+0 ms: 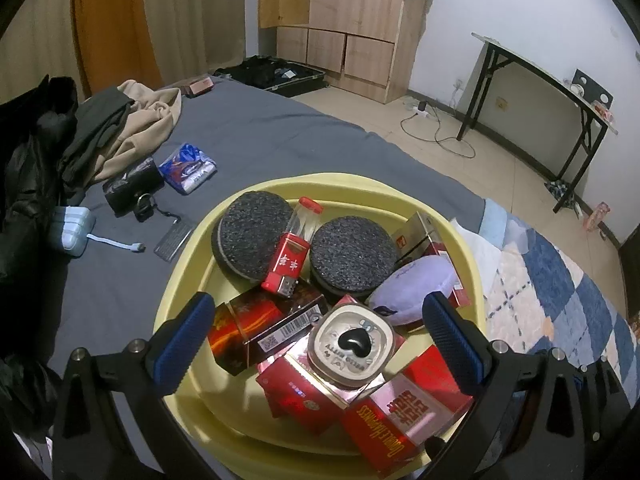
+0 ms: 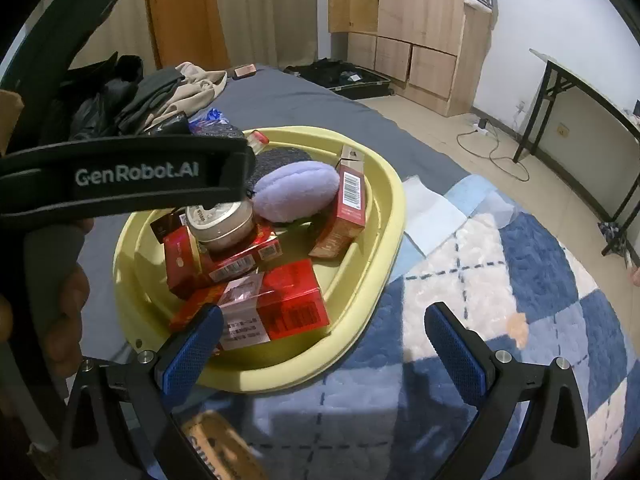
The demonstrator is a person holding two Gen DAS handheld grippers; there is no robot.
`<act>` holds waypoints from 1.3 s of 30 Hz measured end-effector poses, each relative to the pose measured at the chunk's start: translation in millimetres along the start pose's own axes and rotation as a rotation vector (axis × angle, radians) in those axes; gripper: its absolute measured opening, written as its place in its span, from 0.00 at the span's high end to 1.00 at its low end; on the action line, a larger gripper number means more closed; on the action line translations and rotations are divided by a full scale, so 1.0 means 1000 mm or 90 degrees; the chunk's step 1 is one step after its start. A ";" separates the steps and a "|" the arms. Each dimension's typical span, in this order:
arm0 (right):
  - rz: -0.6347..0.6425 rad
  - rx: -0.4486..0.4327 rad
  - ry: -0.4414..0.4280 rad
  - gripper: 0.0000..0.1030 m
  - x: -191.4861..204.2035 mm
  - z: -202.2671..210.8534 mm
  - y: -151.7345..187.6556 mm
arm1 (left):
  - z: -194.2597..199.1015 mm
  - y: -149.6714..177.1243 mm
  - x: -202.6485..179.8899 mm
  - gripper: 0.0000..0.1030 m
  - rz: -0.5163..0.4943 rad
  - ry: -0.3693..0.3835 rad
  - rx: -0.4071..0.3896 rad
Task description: Organize rigid objects
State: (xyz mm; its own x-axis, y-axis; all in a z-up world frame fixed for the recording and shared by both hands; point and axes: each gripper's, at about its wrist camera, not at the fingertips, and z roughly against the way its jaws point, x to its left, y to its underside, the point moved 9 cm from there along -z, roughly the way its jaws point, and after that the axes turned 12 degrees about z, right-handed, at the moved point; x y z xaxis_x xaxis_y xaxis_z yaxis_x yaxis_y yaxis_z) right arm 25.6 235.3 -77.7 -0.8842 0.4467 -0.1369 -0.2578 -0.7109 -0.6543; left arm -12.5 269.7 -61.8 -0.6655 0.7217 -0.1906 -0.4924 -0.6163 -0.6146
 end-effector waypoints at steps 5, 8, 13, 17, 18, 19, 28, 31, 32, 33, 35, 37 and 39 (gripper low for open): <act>-0.003 -0.002 0.003 0.00 -0.002 0.001 0.000 | 0.001 -0.001 0.000 0.00 -0.003 -0.004 -0.003; -0.003 -0.002 0.002 0.00 -0.001 0.001 0.000 | 0.001 -0.001 0.000 0.00 -0.007 -0.008 -0.005; -0.002 -0.003 0.003 0.01 -0.001 0.001 0.000 | 0.001 0.000 -0.003 0.00 -0.014 -0.007 -0.004; -0.004 -0.003 0.003 0.00 -0.002 0.002 0.000 | 0.002 -0.001 -0.003 0.00 -0.016 -0.008 -0.007; -0.003 -0.003 0.003 0.00 -0.001 0.002 0.001 | 0.002 -0.001 -0.003 0.00 -0.014 -0.008 -0.007; -0.003 -0.002 0.003 0.00 -0.001 0.002 0.000 | 0.002 -0.001 -0.003 0.00 -0.014 -0.008 -0.007; -0.001 -0.001 0.002 0.01 -0.001 0.001 0.000 | 0.001 -0.001 -0.002 0.00 -0.020 -0.013 -0.006; 0.000 0.000 0.004 0.01 -0.001 0.001 0.000 | 0.001 0.000 -0.001 0.00 -0.027 -0.017 -0.008; 0.000 0.001 0.004 0.01 -0.001 0.001 0.000 | 0.001 0.000 -0.001 0.00 -0.031 -0.023 -0.009; 0.000 0.001 0.004 0.01 -0.002 0.001 0.001 | 0.000 -0.001 0.001 0.00 -0.035 -0.031 -0.012; -0.002 0.001 0.008 0.01 -0.004 0.001 0.001 | 0.001 -0.004 0.008 0.00 -0.046 -0.054 -0.020; -0.008 -0.001 0.008 0.00 -0.007 0.003 0.002 | 0.001 -0.006 0.015 0.00 -0.063 -0.075 -0.024; -0.011 -0.003 0.010 0.00 -0.009 0.004 0.003 | 0.002 -0.009 0.026 0.00 -0.088 -0.109 -0.030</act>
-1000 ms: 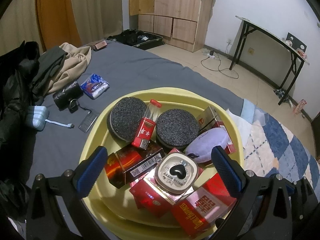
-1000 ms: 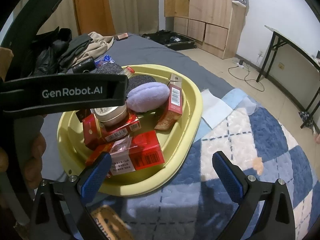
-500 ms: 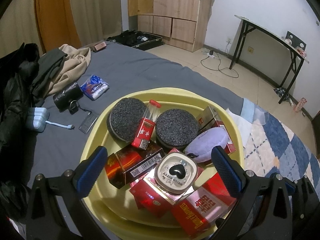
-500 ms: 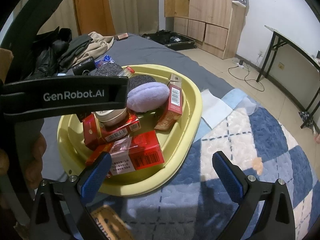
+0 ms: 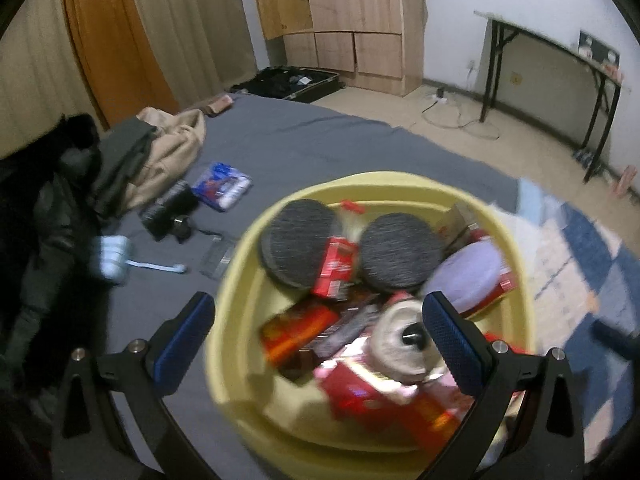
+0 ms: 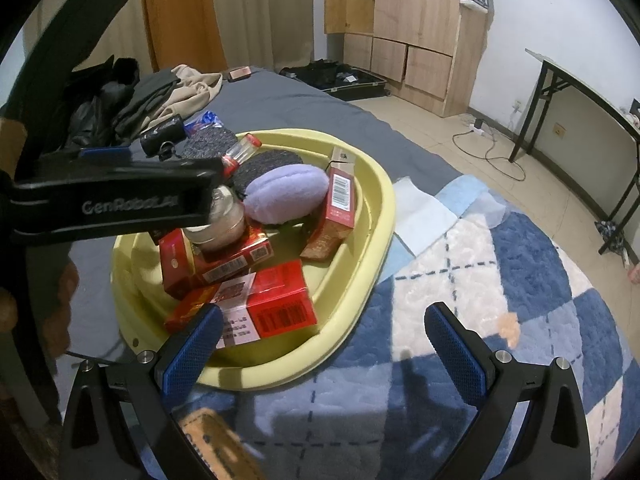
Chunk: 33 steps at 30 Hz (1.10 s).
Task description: Organize rigid objects
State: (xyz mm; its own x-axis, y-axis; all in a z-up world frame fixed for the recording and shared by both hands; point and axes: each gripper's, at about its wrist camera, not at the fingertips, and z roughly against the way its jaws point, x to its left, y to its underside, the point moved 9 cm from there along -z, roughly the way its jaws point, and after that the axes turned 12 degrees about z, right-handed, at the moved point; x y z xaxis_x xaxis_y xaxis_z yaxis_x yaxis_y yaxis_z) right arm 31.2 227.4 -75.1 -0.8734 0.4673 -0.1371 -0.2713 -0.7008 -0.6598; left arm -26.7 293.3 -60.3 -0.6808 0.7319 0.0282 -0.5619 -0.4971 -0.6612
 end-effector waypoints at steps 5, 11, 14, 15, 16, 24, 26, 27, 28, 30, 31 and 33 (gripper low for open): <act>-0.005 -0.004 0.002 0.00 -0.002 0.003 -0.001 | -0.004 0.003 0.021 0.00 -0.035 -0.043 0.013; -0.002 -0.004 0.004 0.00 -0.002 0.004 -0.001 | 0.000 0.002 0.030 0.00 -0.042 -0.053 0.011; -0.005 -0.002 0.005 0.00 -0.003 0.004 -0.001 | -0.001 0.003 0.029 0.00 -0.055 -0.064 0.014; -0.005 -0.002 0.005 0.00 -0.003 0.004 -0.001 | -0.002 0.003 0.029 0.00 -0.057 -0.072 0.015; -0.005 -0.002 0.005 0.00 -0.003 0.004 -0.001 | -0.003 0.003 0.029 0.00 -0.060 -0.074 0.016; -0.008 -0.006 0.007 0.00 -0.006 0.007 -0.001 | -0.003 0.009 0.014 0.00 -0.084 -0.056 0.020; -0.009 -0.006 0.007 0.00 -0.007 0.008 -0.001 | -0.002 0.008 0.012 0.00 -0.077 -0.045 0.018; -0.011 -0.007 0.008 0.00 -0.008 0.008 0.000 | -0.002 0.008 0.011 0.00 -0.072 -0.039 0.019; -0.012 -0.007 0.008 0.00 -0.008 0.008 0.000 | -0.001 0.007 0.011 0.00 -0.069 -0.034 0.020; -0.013 -0.007 0.008 0.00 -0.009 0.008 0.000 | -0.002 0.008 0.010 0.00 -0.069 -0.031 0.020; -0.014 -0.008 0.008 0.00 -0.009 0.009 -0.001 | -0.002 0.008 0.010 0.00 -0.069 -0.032 0.021; -0.016 -0.009 0.009 0.00 -0.010 0.009 -0.001 | -0.002 0.009 0.010 0.00 -0.066 -0.028 0.024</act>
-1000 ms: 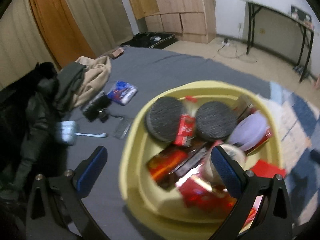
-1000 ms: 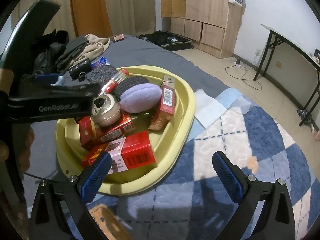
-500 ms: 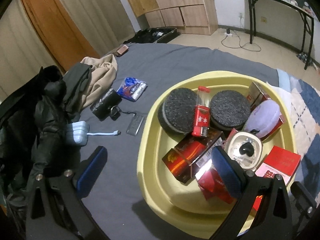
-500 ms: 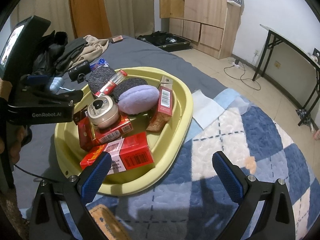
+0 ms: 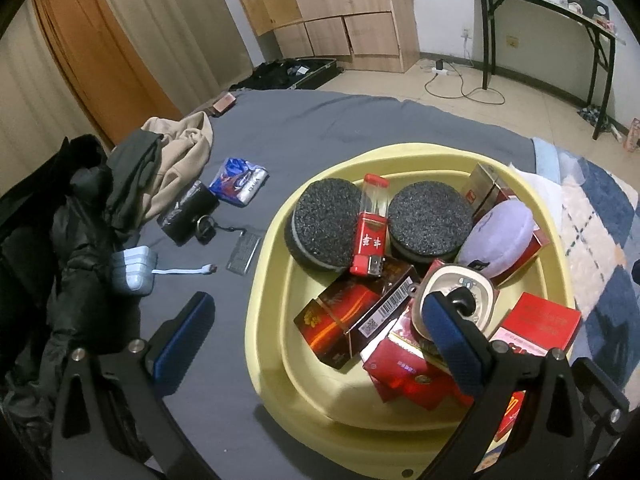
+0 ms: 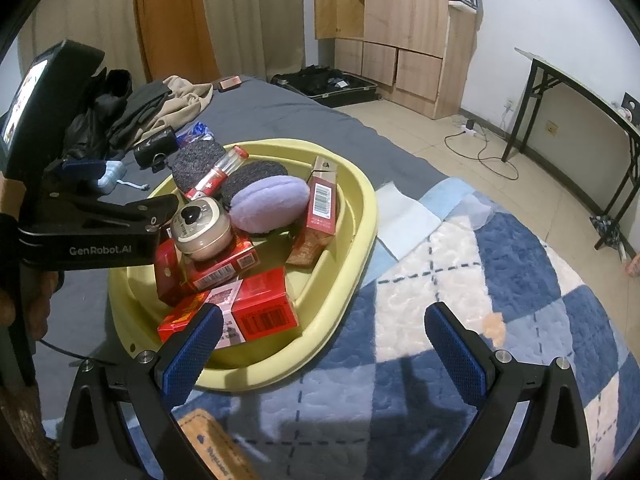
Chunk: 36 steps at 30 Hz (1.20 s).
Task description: Organize rigid objects
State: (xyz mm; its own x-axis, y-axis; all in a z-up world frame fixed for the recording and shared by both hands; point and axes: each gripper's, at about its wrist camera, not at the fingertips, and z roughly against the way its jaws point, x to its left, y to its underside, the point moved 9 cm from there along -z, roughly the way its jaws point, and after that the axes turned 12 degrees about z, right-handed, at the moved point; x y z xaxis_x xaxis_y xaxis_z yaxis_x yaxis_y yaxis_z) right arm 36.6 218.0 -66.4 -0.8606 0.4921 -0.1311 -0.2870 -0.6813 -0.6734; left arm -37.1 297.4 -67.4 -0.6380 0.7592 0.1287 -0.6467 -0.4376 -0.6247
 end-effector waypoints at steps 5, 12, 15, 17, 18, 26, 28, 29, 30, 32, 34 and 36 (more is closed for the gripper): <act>-0.009 -0.007 0.003 0.00 -0.005 0.005 0.000 | -0.002 0.002 -0.003 0.00 0.022 0.034 0.014; -0.020 -0.017 0.009 0.00 -0.009 0.008 0.000 | -0.003 0.001 -0.003 0.00 0.024 0.031 0.016; -0.017 -0.013 0.006 0.00 -0.007 0.006 0.000 | -0.004 0.001 -0.002 0.00 0.021 0.033 0.016; -0.013 -0.010 0.005 0.00 -0.005 0.004 0.000 | -0.003 0.001 -0.002 0.00 0.019 0.031 0.015; -0.011 -0.009 0.004 0.00 -0.004 0.003 -0.001 | -0.003 0.000 -0.002 0.00 0.018 0.030 0.013; -0.008 -0.007 0.004 0.00 -0.003 0.002 -0.001 | 0.002 -0.004 -0.001 0.00 0.014 0.027 0.000; -0.009 -0.006 0.003 0.00 -0.003 0.002 -0.001 | 0.002 -0.005 -0.001 0.00 0.017 0.029 -0.003; -0.008 -0.006 0.002 0.00 -0.002 0.002 -0.001 | 0.002 -0.004 -0.001 0.00 0.018 0.030 -0.003; -0.006 -0.007 0.001 0.00 -0.001 0.002 -0.002 | 0.002 -0.005 -0.001 0.00 0.017 0.030 -0.002; -0.003 -0.007 0.000 0.00 0.000 0.001 -0.001 | 0.003 -0.004 -0.002 0.00 0.013 0.027 -0.003; 0.001 -0.006 -0.002 0.00 0.002 0.001 -0.001 | 0.003 -0.005 -0.002 0.00 0.012 0.027 -0.006; 0.002 -0.005 -0.002 0.00 0.002 0.000 -0.001 | 0.004 -0.005 -0.002 0.00 0.012 0.029 -0.007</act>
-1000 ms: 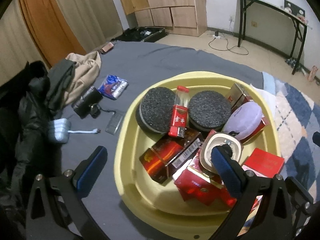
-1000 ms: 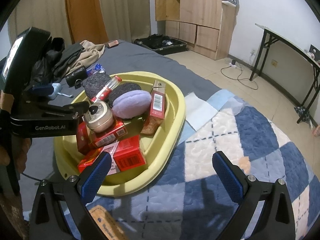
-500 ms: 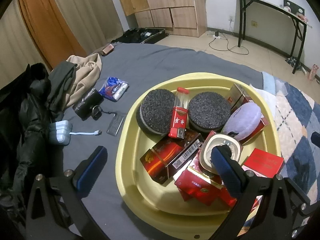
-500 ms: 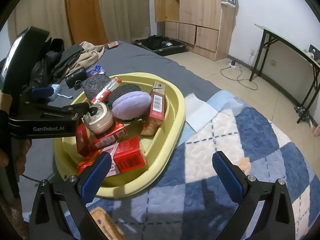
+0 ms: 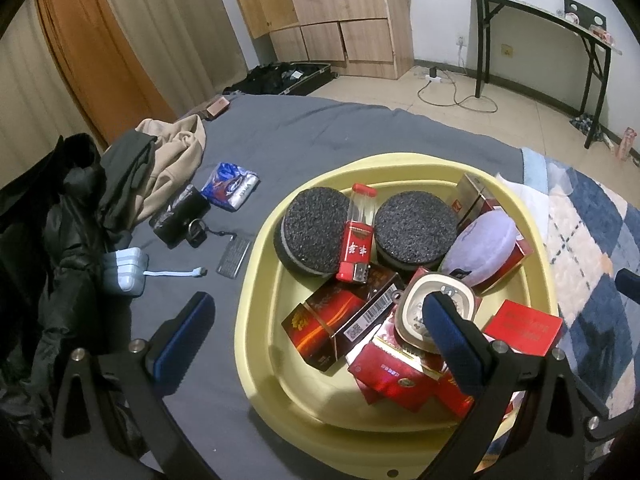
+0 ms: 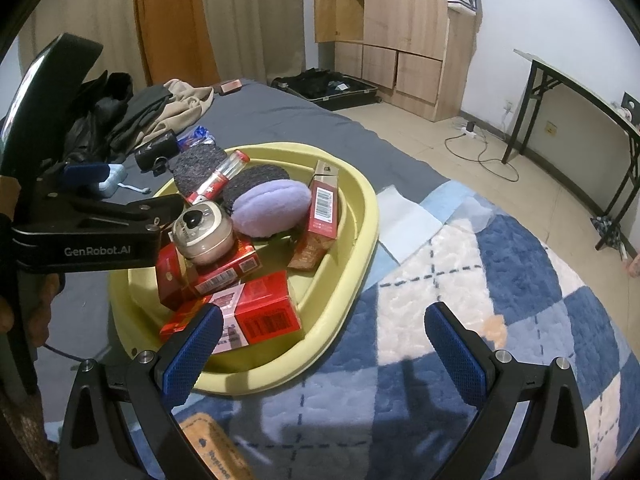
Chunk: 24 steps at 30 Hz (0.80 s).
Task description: Organize rigid objects
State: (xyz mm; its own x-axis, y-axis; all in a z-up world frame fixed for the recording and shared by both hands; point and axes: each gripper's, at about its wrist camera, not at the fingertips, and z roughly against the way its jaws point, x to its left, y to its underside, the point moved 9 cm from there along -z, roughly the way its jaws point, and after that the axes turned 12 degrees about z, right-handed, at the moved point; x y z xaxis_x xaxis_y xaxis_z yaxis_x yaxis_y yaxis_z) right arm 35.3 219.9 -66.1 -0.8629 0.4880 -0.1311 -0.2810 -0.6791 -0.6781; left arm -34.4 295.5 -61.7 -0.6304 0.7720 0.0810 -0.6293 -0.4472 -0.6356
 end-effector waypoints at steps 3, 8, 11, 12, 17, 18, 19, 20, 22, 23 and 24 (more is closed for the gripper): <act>-0.003 0.001 0.001 0.00 -0.001 -0.001 0.000 | 0.000 0.000 0.000 0.00 0.000 -0.001 0.000; -0.002 0.003 0.000 0.00 -0.001 -0.002 0.000 | 0.000 -0.001 0.001 0.00 -0.001 0.001 -0.001; 0.001 0.004 0.000 0.00 0.001 -0.002 0.001 | 0.001 -0.001 0.000 0.00 -0.001 0.000 -0.003; 0.001 0.004 0.000 0.00 0.001 -0.002 0.001 | 0.002 -0.001 0.000 0.00 -0.001 0.001 -0.004; 0.001 0.004 0.001 0.00 0.001 -0.003 0.001 | 0.005 -0.003 -0.004 0.00 0.000 0.008 -0.010; 0.001 0.004 0.000 0.00 0.001 -0.003 0.001 | 0.006 -0.002 -0.006 0.00 -0.001 0.008 -0.011; 0.001 0.005 0.001 0.00 0.001 -0.003 0.001 | 0.006 -0.003 -0.007 0.00 -0.002 0.008 -0.012; 0.001 0.006 0.001 0.00 0.001 -0.003 0.001 | 0.006 -0.003 -0.008 0.00 -0.003 0.009 -0.013; 0.002 0.007 0.001 0.00 0.002 -0.004 0.001 | 0.007 -0.003 -0.010 0.00 -0.004 0.013 -0.016; 0.002 0.008 0.001 0.00 0.001 -0.005 0.001 | 0.008 -0.003 -0.011 0.00 -0.005 0.014 -0.018; 0.001 0.008 0.001 0.00 0.001 -0.005 0.001 | 0.009 -0.003 -0.012 0.00 -0.006 0.014 -0.019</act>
State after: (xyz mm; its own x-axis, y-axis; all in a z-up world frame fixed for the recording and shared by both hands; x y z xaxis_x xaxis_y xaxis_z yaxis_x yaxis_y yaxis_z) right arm 35.9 222.4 -71.0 -0.8626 0.4879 -0.1338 -0.2849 -0.6870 -0.6685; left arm -28.7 283.6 -53.5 -0.6147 0.7856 0.0708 -0.6206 -0.4263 -0.6581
